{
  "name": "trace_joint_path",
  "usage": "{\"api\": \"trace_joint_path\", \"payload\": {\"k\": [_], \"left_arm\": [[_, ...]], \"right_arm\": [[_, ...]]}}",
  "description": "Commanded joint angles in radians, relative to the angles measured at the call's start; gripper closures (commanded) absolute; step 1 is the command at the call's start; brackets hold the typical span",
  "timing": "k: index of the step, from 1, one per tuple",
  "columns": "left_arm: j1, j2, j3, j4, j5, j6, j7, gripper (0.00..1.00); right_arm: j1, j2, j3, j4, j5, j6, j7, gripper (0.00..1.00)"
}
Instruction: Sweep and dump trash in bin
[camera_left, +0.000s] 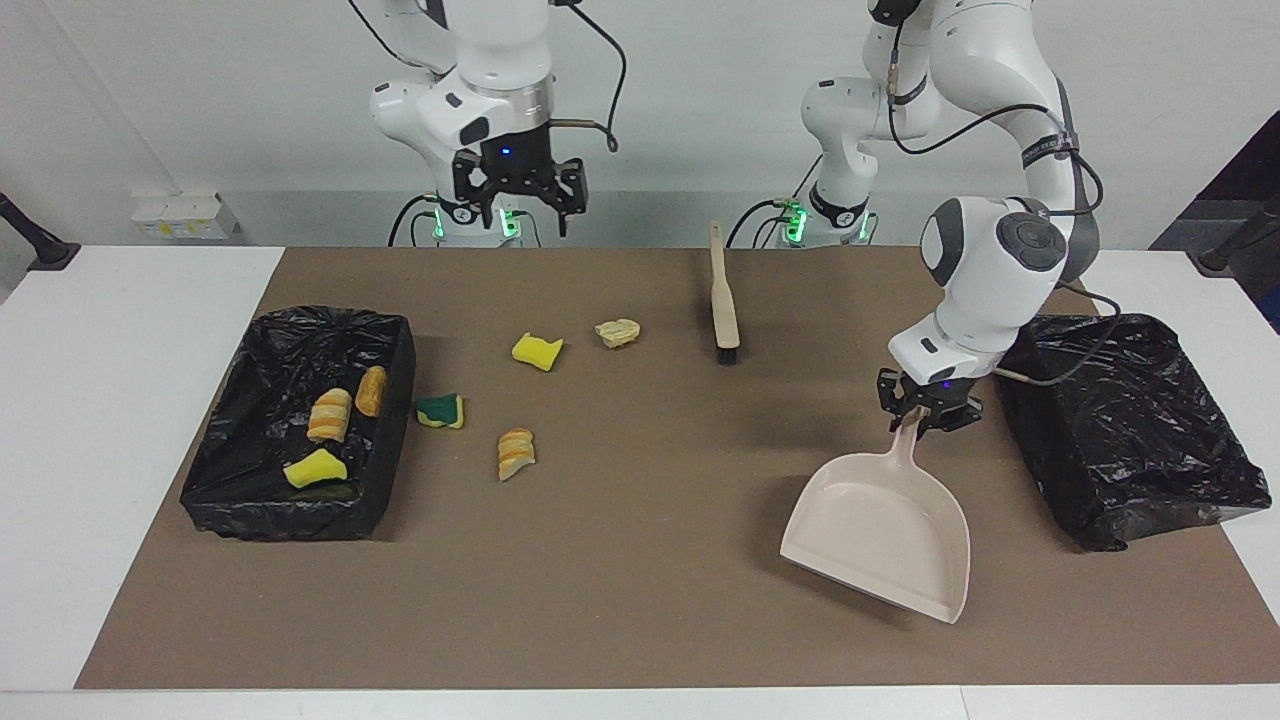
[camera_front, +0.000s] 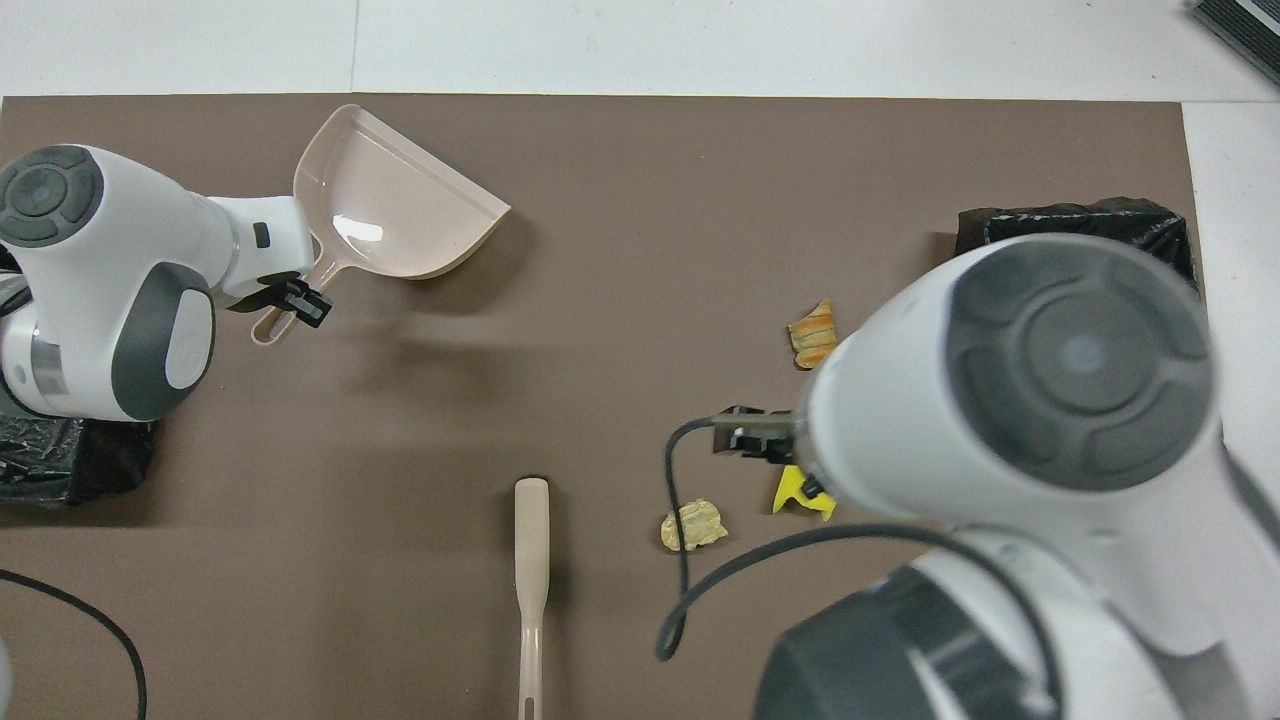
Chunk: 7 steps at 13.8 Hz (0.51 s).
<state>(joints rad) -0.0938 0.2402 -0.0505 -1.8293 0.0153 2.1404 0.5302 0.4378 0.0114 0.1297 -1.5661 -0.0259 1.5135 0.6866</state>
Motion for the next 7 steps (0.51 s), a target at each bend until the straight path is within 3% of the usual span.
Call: {"api": "trace_joint_path", "payload": {"k": [1, 3, 5, 7], "left_arm": [[0.042, 0.005, -0.009, 0.024, 0.023, -0.066, 0.154, 1.00], [0.071, 0.002, -0.009, 0.021, 0.023, -0.096, 0.278, 1.00], [0.091, -0.002, -0.009, 0.002, 0.023, -0.079, 0.455, 1.00], [0.132, -0.004, -0.009, -0.008, 0.021, -0.054, 0.682, 1.00]], "right_arm": [[0.138, -0.027, -0.007, -0.123, 0.012, 0.089, 0.176, 0.00], [0.241, -0.022, -0.007, -0.217, 0.012, 0.196, 0.305, 0.00], [0.282, -0.048, -0.007, -0.310, 0.049, 0.308, 0.376, 0.00], [0.314, -0.064, 0.001, -0.351, 0.109, 0.330, 0.392, 0.00]]}}
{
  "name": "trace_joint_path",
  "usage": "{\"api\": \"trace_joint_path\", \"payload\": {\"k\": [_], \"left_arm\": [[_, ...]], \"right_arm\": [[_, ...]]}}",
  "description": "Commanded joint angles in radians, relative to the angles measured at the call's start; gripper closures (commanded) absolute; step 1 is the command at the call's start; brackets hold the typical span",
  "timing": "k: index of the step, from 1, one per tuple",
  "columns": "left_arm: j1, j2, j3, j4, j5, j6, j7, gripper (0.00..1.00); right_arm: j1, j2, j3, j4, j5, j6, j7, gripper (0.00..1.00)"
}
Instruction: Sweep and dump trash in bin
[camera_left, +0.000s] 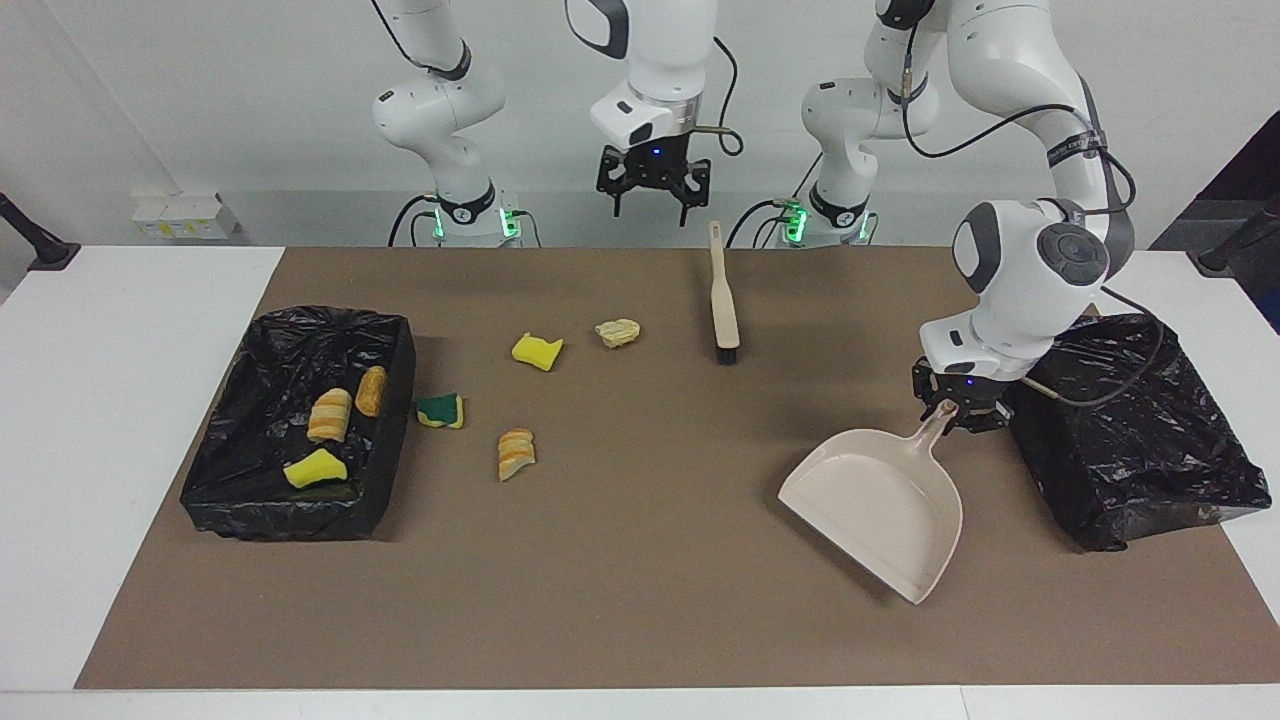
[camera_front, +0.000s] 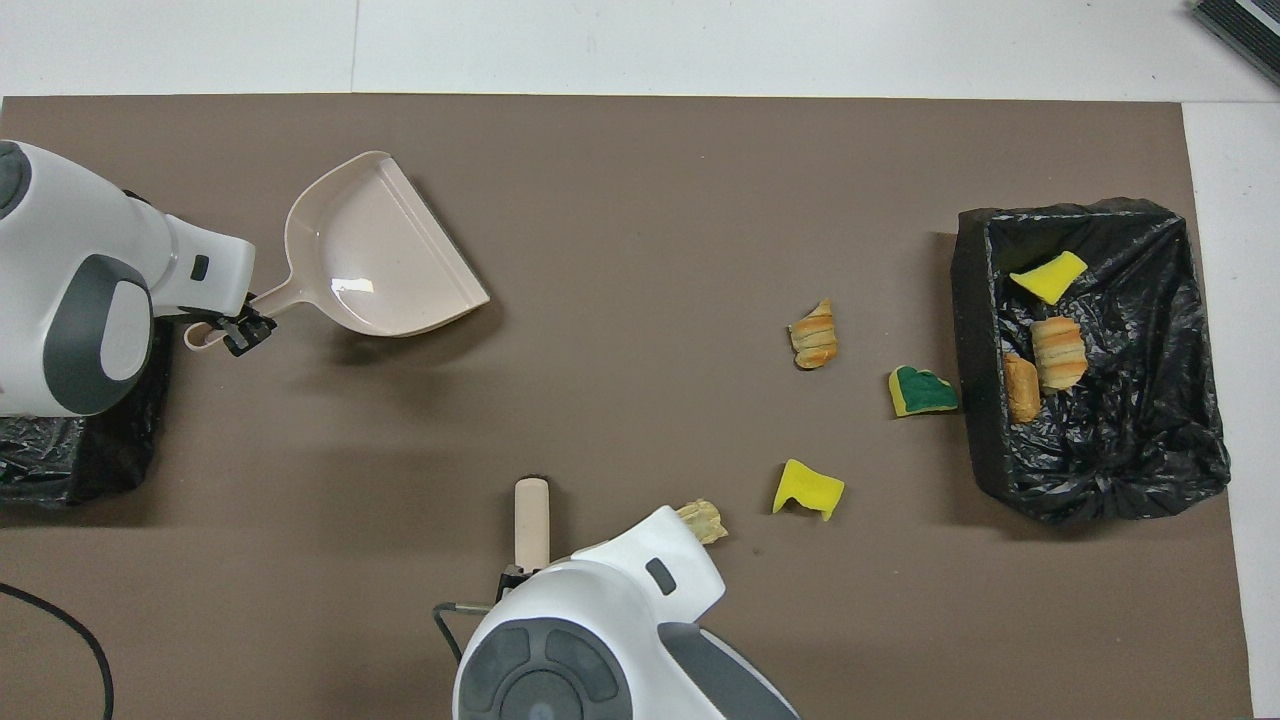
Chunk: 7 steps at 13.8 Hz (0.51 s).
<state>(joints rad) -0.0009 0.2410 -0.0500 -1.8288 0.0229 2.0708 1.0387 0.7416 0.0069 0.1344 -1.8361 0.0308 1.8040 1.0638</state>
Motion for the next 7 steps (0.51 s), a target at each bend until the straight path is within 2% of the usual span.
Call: {"api": "trace_joint_path", "payload": {"k": [1, 3, 4, 5, 7], "left_arm": [[0.041, -0.009, -0.010, -0.018, 0.014, 0.023, 0.226, 1.00], [0.055, -0.025, -0.010, -0.044, 0.015, 0.034, 0.286, 1.00], [0.056, -0.026, -0.010, -0.055, 0.015, 0.041, 0.429, 1.00], [0.056, -0.026, -0.010, -0.056, 0.015, 0.052, 0.546, 1.00], [0.056, -0.046, -0.010, -0.090, 0.015, 0.057, 0.603, 1.00]], "right_arm": [[0.066, -0.039, -0.004, -0.095, 0.051, 0.057, 0.057, 0.00], [0.134, -0.025, -0.002, -0.159, 0.049, 0.159, 0.149, 0.00], [0.153, -0.013, -0.004, -0.175, 0.049, 0.194, 0.165, 0.00], [0.182, 0.028, -0.004, -0.175, 0.044, 0.219, 0.179, 0.00], [0.231, 0.105, -0.004, -0.175, -0.026, 0.289, 0.220, 0.00]]}}
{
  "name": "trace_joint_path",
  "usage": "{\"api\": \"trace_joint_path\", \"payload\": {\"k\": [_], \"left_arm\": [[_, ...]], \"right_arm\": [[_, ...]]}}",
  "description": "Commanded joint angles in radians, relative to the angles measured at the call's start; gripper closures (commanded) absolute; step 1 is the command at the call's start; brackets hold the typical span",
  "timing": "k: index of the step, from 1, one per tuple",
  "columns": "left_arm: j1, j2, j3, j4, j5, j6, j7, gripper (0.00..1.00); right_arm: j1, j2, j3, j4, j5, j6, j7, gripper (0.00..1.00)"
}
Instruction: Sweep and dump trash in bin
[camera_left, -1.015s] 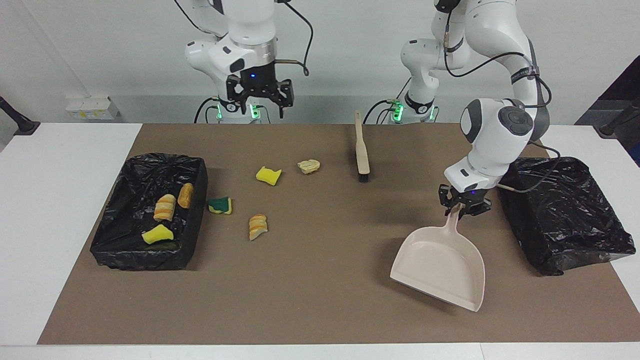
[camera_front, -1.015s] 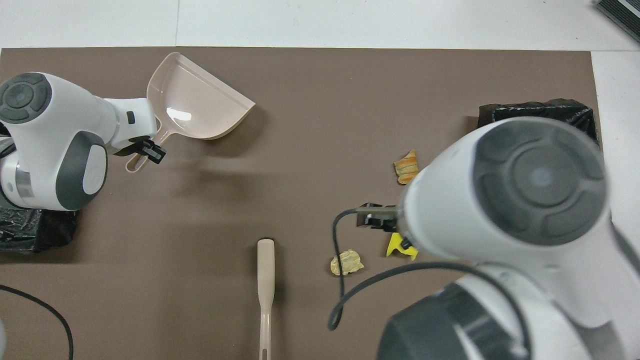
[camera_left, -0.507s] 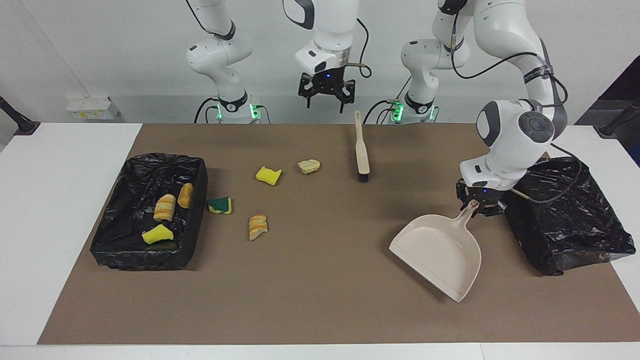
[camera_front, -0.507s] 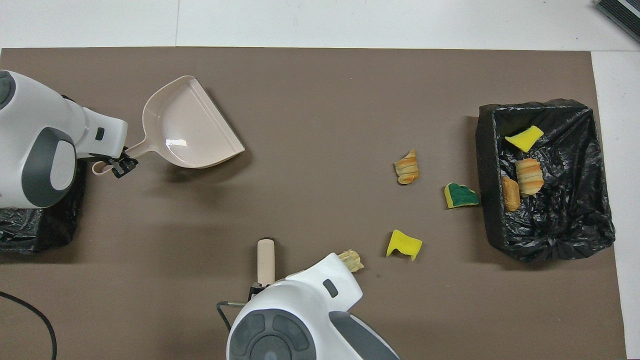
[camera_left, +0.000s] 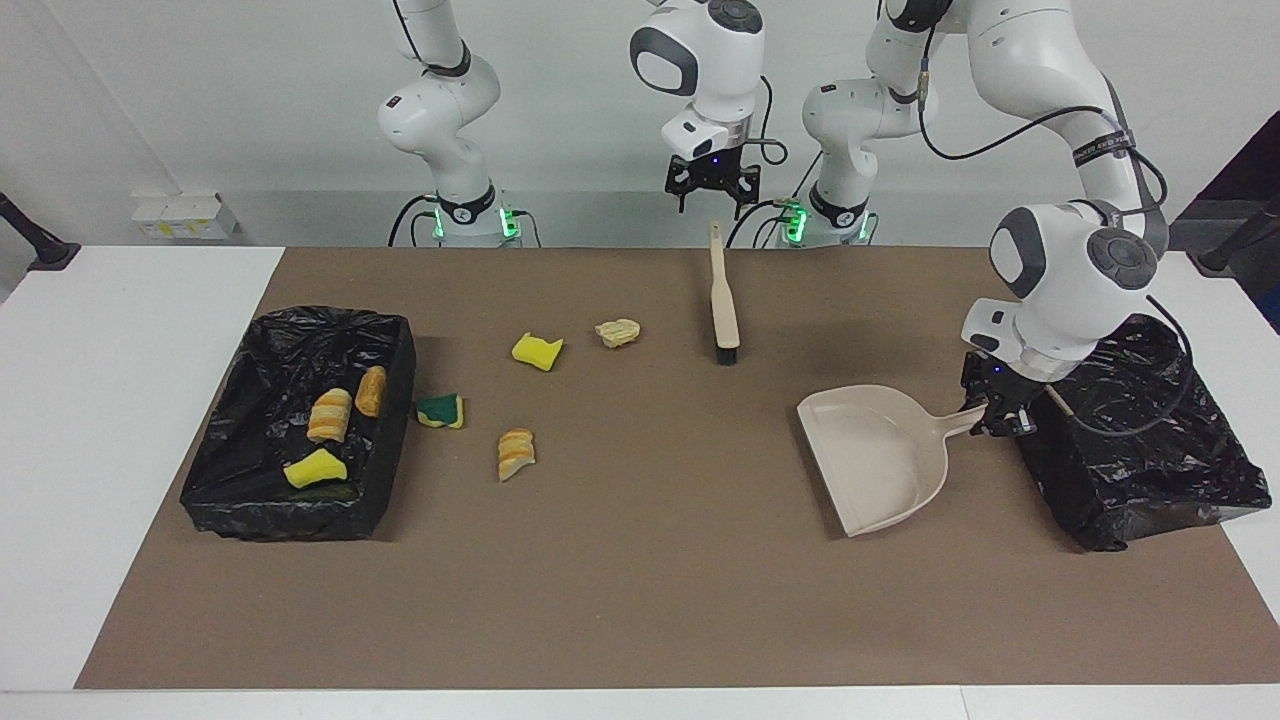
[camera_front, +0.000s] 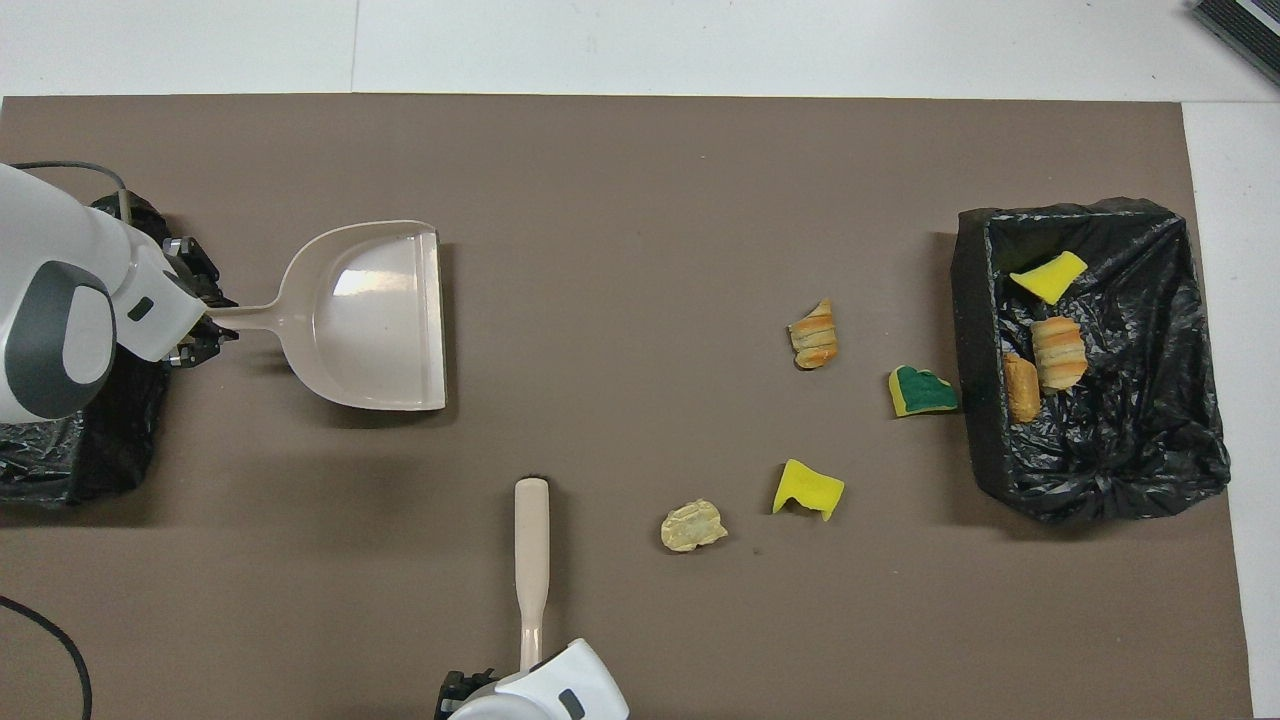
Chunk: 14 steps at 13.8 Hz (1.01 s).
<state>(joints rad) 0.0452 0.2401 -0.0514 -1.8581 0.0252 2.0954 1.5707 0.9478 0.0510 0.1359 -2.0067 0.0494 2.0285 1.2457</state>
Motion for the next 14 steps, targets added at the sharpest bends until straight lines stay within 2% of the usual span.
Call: {"api": "trace_joint_path", "payload": {"k": [1, 3, 5, 8, 12, 13, 14], "left_arm": [[0.008, -0.062, -0.008, -0.099, 0.013, 0.041, 0.071, 1.00], [0.002, -0.096, -0.008, -0.166, 0.013, 0.090, 0.062, 1.00], [-0.008, -0.102, -0.008, -0.184, 0.013, 0.107, 0.061, 1.00], [-0.010, -0.122, -0.010, -0.216, 0.013, 0.109, 0.074, 1.00], [-0.013, -0.136, -0.012, -0.243, 0.013, 0.132, 0.065, 1.00], [-0.019, -0.136, -0.010, -0.245, 0.013, 0.132, 0.064, 1.00], [-0.019, -0.136, -0.010, -0.245, 0.013, 0.132, 0.063, 1.00]], "right_arm": [[0.026, 0.081, -0.005, -0.004, -0.055, 0.082, 0.044, 0.00], [0.025, 0.093, -0.005, -0.023, -0.057, 0.127, 0.031, 0.01], [0.025, 0.078, -0.005, -0.072, -0.057, 0.156, 0.005, 0.07], [0.049, 0.121, -0.005, -0.083, -0.060, 0.199, 0.005, 0.08], [0.051, 0.113, -0.005, -0.107, -0.063, 0.200, -0.006, 0.12], [0.052, 0.109, -0.005, -0.113, -0.063, 0.200, -0.006, 0.29], [0.052, 0.110, -0.005, -0.112, -0.063, 0.197, -0.006, 0.53]]}}
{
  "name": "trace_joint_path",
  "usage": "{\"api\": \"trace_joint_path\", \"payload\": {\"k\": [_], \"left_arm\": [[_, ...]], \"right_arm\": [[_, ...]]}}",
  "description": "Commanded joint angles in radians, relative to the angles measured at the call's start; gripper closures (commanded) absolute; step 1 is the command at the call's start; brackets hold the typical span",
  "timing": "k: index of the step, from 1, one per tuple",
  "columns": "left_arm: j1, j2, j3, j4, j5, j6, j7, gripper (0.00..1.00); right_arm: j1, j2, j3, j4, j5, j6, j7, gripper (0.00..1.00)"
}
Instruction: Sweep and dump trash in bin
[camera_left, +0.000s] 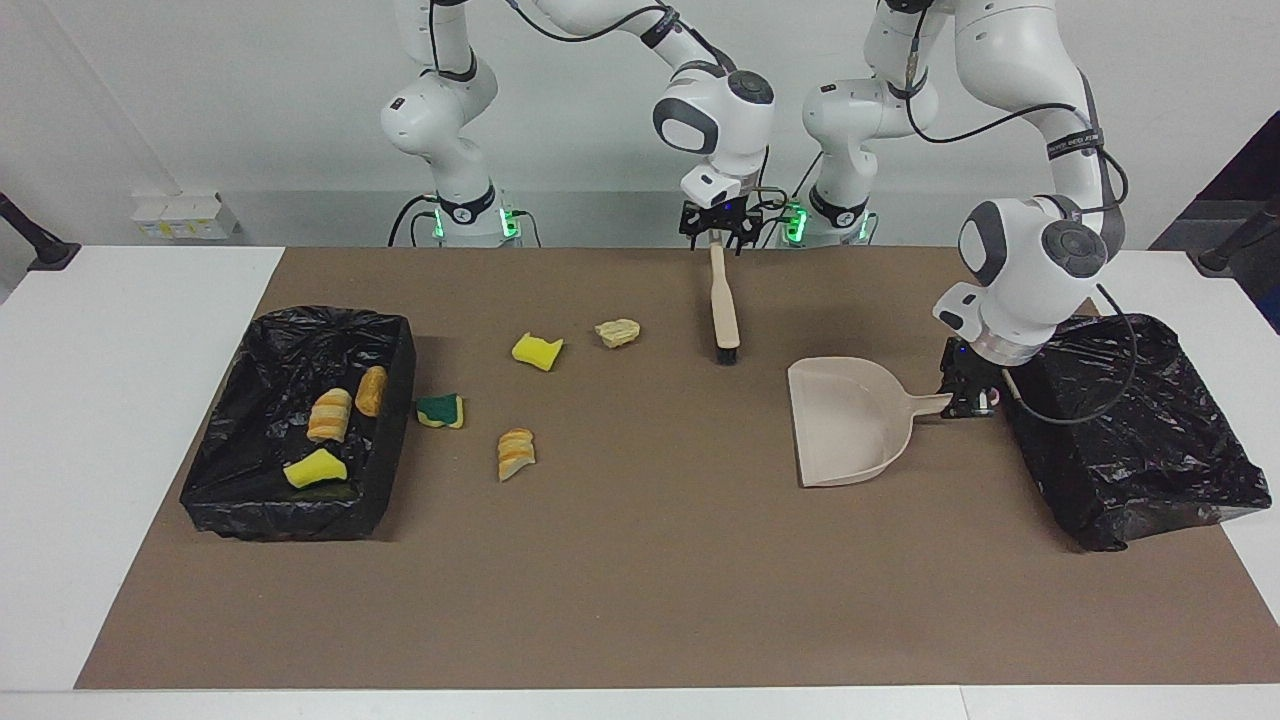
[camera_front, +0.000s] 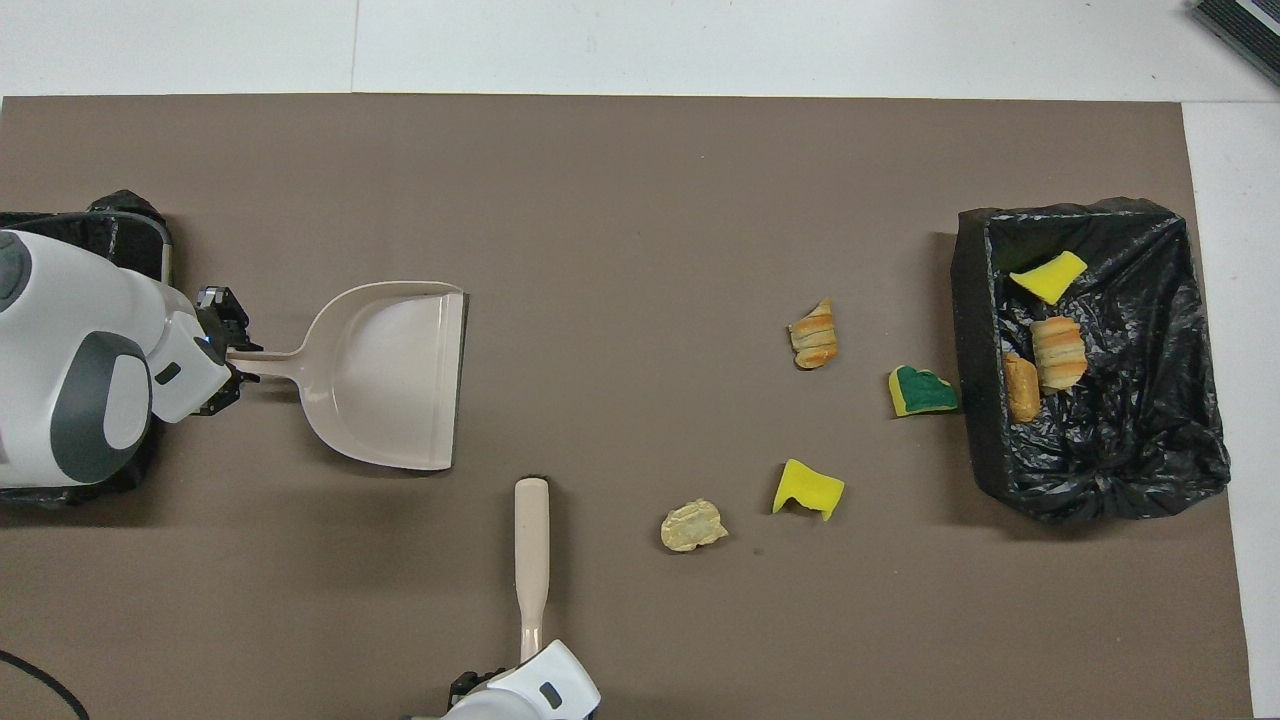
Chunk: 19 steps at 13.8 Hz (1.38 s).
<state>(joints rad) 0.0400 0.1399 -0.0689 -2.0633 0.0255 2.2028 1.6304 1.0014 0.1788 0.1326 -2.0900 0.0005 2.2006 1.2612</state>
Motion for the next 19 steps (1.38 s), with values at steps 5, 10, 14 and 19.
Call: {"api": "trace_joint_path", "payload": {"k": [5, 10, 14, 19], "left_arm": [[-0.019, -0.036, 0.008, -0.040, 0.013, 0.025, 0.002, 1.00], [-0.022, -0.032, 0.001, -0.026, 0.005, 0.006, -0.018, 1.00], [-0.093, -0.046, 0.000, -0.026, 0.004, -0.024, -0.136, 1.00], [-0.241, -0.092, 0.001, -0.082, 0.004, -0.043, -0.282, 1.00]], "right_arm": [[-0.012, -0.025, -0.007, -0.004, -0.045, 0.016, -0.019, 0.99], [-0.075, -0.096, -0.011, -0.008, -0.051, -0.011, -0.008, 1.00], [-0.138, -0.258, -0.010, -0.083, -0.060, -0.240, -0.017, 1.00], [-0.239, -0.393, -0.008, -0.284, -0.200, -0.369, -0.046, 1.00]]}}
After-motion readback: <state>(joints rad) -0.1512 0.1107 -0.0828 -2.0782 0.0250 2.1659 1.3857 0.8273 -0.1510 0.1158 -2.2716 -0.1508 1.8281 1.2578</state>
